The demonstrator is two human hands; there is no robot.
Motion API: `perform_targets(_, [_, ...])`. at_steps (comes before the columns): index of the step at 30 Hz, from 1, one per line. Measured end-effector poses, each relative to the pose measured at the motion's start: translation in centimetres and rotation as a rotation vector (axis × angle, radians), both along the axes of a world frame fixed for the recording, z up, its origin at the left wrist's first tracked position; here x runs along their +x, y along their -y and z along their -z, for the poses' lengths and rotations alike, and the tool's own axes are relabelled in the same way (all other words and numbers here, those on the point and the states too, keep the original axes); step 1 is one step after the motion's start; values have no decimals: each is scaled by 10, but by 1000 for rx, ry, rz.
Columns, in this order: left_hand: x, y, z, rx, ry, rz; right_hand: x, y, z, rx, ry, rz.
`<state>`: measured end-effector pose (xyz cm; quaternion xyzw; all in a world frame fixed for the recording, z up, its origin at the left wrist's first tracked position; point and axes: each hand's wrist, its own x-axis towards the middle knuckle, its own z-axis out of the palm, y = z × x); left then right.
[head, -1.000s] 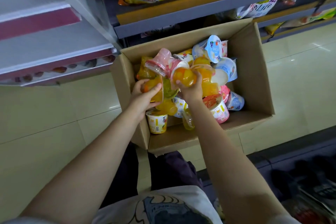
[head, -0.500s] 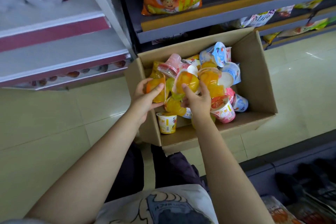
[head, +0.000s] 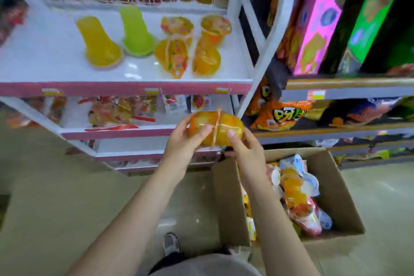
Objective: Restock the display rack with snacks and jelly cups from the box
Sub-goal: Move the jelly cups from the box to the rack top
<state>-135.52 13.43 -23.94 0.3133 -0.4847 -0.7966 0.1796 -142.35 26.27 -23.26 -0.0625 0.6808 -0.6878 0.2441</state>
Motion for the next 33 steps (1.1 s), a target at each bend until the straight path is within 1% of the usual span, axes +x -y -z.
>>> perform_targets(3, [29, 45, -48, -86, -110, -17, 18, 51, -44, -149, -22, -101])
perform_targets(5, [45, 73, -76, -192, -142, -54, 25, 80, -71, -236, -40, -146])
perform_targets(7, [58, 102, -95, -338, -141, -118, 27, 105, -90, -215, -113, -166])
perform_targets(9, [68, 134, -102, -502, -84, -202, 23, 126, -105, -61, -248, -158])
perform_targets(11, [74, 167, -102, -663, 33, -271, 15, 145, -116, 126, -414, -177])
perform_targets(14, [78, 206, -96, -844, 205, -269, 7, 175, -125, 359, -647, -253])
perform_targets(16, [75, 224, -89, -903, 269, -232, 5, 195, -127, 507, -735, -312])
perform_targets(18, [70, 236, -80, -974, 322, -205, 3, 213, -126, 608, -756, -362])
perform_targets(23, [57, 252, -61, -1035, 353, -166, -7, 251, -107, 753, -765, -431])
perform_targets(26, [47, 261, -57, -1080, 356, -133, -13, 264, -96, 762, -793, -427])
perform_targets(31, [32, 273, -57, -1098, 396, -80, -19, 273, -89, 811, -840, -459])
perform_targets(33, [32, 274, -62, -1057, 401, -110, -22, 277, -89, 834, -833, -458])
